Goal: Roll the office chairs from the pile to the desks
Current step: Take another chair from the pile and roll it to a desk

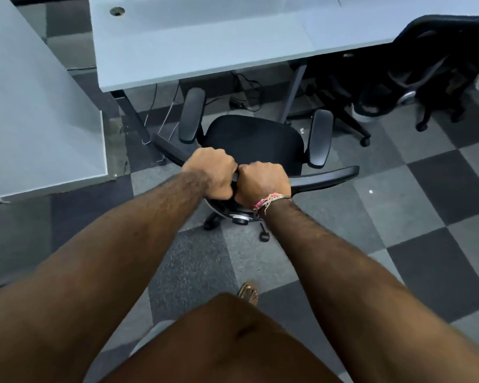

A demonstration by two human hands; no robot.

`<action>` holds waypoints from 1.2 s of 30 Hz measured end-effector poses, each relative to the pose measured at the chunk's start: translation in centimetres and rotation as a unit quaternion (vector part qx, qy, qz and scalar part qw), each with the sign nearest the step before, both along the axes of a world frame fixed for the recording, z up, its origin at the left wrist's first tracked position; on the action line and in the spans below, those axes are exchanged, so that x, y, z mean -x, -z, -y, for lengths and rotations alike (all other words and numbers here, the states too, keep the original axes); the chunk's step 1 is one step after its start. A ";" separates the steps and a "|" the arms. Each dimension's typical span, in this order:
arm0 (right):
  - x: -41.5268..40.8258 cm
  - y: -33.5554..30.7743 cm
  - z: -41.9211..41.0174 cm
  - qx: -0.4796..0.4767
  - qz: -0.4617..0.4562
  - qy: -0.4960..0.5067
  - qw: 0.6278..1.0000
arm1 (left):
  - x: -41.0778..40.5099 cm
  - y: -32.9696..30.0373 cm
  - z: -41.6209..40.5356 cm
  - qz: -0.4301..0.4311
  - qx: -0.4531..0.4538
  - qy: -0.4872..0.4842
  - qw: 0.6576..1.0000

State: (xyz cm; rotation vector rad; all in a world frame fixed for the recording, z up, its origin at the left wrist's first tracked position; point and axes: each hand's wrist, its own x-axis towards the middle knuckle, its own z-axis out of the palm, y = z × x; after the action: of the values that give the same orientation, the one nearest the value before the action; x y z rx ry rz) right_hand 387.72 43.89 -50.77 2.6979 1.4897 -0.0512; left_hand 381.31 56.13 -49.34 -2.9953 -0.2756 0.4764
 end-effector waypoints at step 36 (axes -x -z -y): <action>-21.0 0.5 -18.8 -0.032 0.005 -0.100 0.994 | -18.7 0.0 -18.3 0.001 -0.016 -0.045 0.999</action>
State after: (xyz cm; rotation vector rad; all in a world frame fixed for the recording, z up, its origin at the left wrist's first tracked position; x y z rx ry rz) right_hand 408.75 62.66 -51.24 2.5760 1.7785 0.0188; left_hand 400.05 74.47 -49.34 -2.9622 -0.4154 0.4725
